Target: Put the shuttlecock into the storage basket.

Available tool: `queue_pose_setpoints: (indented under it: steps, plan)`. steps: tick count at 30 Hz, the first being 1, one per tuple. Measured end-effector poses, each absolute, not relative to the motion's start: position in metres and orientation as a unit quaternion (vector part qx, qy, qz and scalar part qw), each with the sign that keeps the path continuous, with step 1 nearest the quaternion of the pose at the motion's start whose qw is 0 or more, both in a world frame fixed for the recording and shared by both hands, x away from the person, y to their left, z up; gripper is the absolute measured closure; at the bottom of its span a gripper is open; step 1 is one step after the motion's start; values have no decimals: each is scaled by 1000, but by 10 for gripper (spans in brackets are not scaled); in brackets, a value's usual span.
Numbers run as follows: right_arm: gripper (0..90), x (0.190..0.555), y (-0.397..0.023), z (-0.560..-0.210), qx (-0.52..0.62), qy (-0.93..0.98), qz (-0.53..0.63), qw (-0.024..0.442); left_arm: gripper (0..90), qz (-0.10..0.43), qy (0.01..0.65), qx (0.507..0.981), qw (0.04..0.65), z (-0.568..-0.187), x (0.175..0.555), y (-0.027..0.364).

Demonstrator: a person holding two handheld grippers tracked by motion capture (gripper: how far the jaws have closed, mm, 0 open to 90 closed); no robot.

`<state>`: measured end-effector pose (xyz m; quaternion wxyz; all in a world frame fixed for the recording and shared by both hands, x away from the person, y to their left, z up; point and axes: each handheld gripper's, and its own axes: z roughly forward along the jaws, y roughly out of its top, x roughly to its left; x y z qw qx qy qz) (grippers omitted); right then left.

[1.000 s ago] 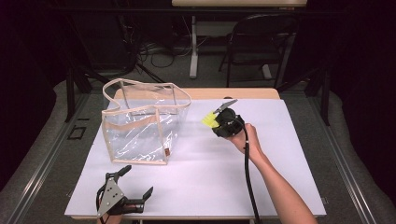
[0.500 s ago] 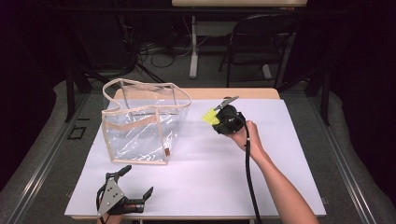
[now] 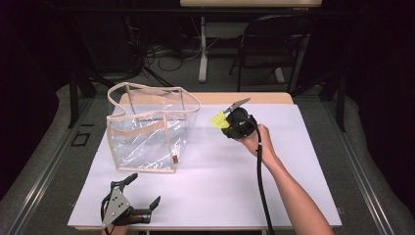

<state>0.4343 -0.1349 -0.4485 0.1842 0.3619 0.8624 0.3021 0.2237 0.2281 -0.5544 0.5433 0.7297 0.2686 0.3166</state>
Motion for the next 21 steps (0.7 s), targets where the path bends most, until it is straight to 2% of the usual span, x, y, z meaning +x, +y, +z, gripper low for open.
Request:
queue_pose_setpoints:
  steps: [21]
  plan:
    - [646,437,-136,-429,359,859,311,191,0,317,267,730,544,-554,223,228]
